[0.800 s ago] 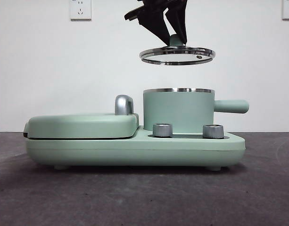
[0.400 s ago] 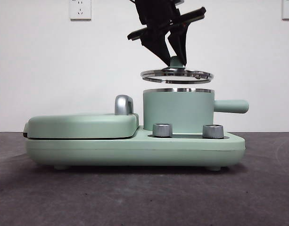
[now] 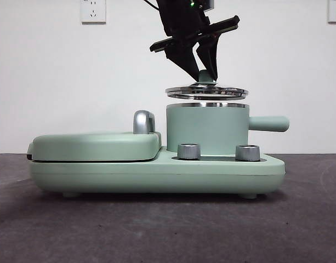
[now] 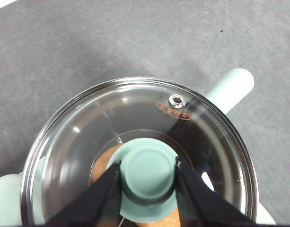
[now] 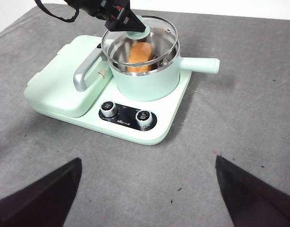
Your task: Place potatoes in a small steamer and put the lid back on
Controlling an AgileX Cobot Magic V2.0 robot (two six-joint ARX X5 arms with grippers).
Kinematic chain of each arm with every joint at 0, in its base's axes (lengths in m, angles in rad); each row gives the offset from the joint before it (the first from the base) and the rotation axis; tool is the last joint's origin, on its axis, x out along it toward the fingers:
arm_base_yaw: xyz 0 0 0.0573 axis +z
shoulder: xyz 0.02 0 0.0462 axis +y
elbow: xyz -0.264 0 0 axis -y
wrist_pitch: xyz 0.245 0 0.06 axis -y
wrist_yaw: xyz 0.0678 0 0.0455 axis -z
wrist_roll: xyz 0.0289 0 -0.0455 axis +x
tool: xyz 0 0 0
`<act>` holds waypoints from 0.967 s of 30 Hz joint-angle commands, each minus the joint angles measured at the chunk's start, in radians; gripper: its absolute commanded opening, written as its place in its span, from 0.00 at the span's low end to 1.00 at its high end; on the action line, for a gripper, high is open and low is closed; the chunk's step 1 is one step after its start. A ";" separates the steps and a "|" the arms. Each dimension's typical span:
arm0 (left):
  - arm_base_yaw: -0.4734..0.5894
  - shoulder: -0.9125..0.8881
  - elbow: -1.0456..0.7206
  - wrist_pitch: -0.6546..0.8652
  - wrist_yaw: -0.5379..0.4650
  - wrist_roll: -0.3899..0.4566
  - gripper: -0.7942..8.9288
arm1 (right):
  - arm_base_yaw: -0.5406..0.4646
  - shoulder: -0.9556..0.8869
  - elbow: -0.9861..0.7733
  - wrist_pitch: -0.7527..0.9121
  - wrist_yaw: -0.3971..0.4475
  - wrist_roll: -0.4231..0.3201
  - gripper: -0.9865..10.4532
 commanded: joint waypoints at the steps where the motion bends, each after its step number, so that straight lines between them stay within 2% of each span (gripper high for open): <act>1: -0.001 0.038 0.040 0.018 -0.004 0.001 0.09 | 0.005 0.004 0.008 0.006 0.004 0.013 0.48; 16: -0.001 0.053 0.040 0.011 0.026 0.014 0.09 | 0.005 0.004 0.008 0.007 0.005 0.013 0.48; 29: 0.001 0.074 0.040 0.008 0.026 0.072 0.09 | 0.005 0.004 0.008 0.006 0.004 0.014 0.48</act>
